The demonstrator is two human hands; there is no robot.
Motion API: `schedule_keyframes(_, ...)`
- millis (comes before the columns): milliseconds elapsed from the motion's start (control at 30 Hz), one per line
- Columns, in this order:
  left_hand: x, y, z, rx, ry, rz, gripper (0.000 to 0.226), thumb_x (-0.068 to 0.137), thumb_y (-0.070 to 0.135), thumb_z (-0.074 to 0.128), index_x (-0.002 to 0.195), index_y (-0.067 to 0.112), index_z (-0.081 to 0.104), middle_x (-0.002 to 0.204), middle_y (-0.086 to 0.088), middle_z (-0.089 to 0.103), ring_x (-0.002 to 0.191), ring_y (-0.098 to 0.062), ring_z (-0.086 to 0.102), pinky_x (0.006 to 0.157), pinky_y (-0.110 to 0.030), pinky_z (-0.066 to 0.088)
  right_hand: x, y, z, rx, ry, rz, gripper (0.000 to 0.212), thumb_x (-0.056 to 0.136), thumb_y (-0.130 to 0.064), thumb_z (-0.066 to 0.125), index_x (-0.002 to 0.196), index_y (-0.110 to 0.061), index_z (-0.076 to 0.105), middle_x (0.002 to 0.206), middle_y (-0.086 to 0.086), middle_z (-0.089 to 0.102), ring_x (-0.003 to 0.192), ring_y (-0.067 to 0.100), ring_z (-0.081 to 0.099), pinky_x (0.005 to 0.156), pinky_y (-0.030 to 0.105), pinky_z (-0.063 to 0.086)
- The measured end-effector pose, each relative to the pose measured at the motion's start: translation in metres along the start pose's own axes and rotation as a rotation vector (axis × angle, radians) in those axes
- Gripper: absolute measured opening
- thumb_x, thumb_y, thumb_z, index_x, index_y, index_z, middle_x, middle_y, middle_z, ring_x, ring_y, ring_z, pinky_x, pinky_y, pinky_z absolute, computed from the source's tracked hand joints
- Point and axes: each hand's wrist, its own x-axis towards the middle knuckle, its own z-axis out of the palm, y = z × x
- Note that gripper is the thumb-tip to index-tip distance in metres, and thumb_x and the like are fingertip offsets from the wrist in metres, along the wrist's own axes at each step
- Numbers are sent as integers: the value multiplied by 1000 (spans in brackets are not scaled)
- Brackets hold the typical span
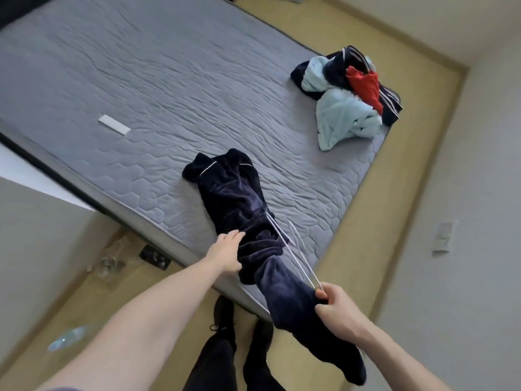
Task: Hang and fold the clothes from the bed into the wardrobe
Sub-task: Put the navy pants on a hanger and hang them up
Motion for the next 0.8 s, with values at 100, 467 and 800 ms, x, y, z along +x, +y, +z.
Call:
schedule_keyframes(100,26,18,7,126,-133,-36,60,85,28,66,143,26,51,148,-11,48,141,-30,38,113,-37,39,-1,0,-9,-6,14,-47,20,58,-5,38,66,-24,33,57,-16,35,54,5,32,48,21,28)
schedule_keyframes(467,-21,-40,-131,-638,484,-21,38,104,37,52,75,15,60,77,-5,66,85,-29,65,76,-39,45,-17,40,-59,-179,360,323,18,75,4,45,70,-13,43,67,6,57,62,23,48,58,33,39)
schedule_keyframes(800,-166,24,-238,-822,621,444,47,97,63,56,77,20,59,66,14,51,61,-6,50,56,-19,41,-24,-15,-79,-109,421,146,18,84,0,56,98,-10,60,103,4,65,95,28,63,77,32,47)
